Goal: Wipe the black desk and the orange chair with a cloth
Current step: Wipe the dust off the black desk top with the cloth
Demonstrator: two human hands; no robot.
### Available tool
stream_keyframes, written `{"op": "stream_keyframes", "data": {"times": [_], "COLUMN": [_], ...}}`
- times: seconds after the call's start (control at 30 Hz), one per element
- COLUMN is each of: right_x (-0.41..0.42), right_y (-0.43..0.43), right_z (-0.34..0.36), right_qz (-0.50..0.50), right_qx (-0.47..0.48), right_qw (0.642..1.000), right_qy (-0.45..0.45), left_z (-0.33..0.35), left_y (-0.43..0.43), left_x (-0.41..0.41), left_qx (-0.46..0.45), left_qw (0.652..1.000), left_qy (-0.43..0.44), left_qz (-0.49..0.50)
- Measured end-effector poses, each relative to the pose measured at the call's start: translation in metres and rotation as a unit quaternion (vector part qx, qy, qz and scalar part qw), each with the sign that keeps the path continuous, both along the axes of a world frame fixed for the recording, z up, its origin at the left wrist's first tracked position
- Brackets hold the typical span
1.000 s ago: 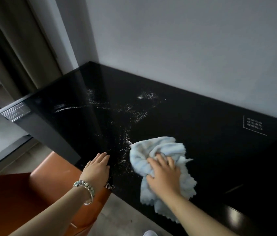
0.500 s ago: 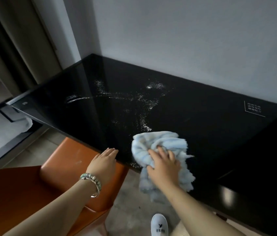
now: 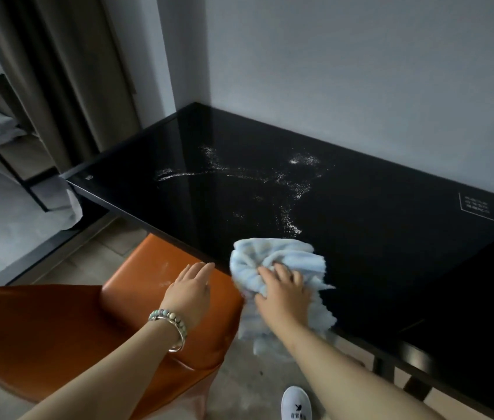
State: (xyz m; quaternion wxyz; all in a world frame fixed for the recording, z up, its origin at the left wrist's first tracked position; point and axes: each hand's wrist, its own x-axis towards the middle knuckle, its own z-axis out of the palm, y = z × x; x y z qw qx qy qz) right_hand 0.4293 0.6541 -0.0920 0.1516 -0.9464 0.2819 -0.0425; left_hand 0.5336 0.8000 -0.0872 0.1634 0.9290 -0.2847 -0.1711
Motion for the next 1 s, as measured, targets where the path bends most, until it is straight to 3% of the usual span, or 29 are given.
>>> {"op": "stream_keyframes", "data": {"times": [0.1, 0.17, 0.2, 0.27, 0.33, 0.43, 0.53, 0.6, 0.7, 0.8, 0.87, 0.93, 1.0], "right_x": [0.019, 0.019, 0.014, 0.001, -0.005, 0.007, 0.027, 0.033, 0.030, 0.013, 0.000, -0.007, -0.007], "right_y": [0.002, -0.017, -0.026, -0.035, -0.022, 0.011, 0.033, 0.031, -0.006, -0.053, -0.061, -0.049, -0.038], "right_z": [0.011, 0.015, 0.018, 0.016, 0.008, -0.003, 0.007, 0.019, 0.026, 0.028, 0.020, 0.005, -0.001], "right_qz": [0.083, -0.003, -0.069, -0.150, -0.124, -0.001, 0.108, 0.101, -0.007, -0.147, -0.173, -0.071, 0.085], "right_qx": [0.060, -0.008, -0.025, -0.032, -0.024, -0.040, 0.083, 0.088, -0.029, -0.024, -0.004, -0.037, -0.028], "right_qw": [0.987, 0.980, 0.984, 0.988, 0.989, 0.999, 0.988, 0.981, 0.978, 0.989, 0.981, 0.995, 0.995], "right_qy": [-0.120, -0.196, -0.165, -0.006, 0.078, -0.011, -0.071, -0.143, -0.206, -0.022, 0.083, 0.064, -0.046], "left_z": [0.005, 0.008, 0.009, 0.009, 0.009, 0.009, 0.011, 0.016, 0.023, 0.025, 0.021, 0.015, 0.010], "left_y": [0.007, 0.012, 0.014, 0.018, 0.021, 0.023, 0.025, 0.024, 0.018, 0.005, -0.007, -0.021, -0.034], "left_x": [0.006, 0.009, 0.011, 0.013, 0.012, 0.013, 0.015, 0.017, 0.018, 0.019, 0.019, 0.018, 0.021], "left_qx": [-0.013, -0.015, -0.017, -0.020, -0.025, -0.042, -0.087, -0.105, -0.100, -0.076, -0.047, -0.016, 0.000], "left_qw": [1.000, 0.999, 0.999, 0.999, 0.998, 0.997, 0.994, 0.991, 0.991, 0.995, 0.998, 0.999, 0.999], "left_qy": [-0.017, -0.023, -0.024, -0.025, -0.020, -0.018, -0.025, -0.037, -0.048, -0.049, -0.044, -0.042, -0.040], "left_qz": [0.014, 0.030, 0.034, 0.039, 0.046, 0.056, 0.063, 0.074, 0.072, 0.041, 0.021, 0.003, -0.002]}}
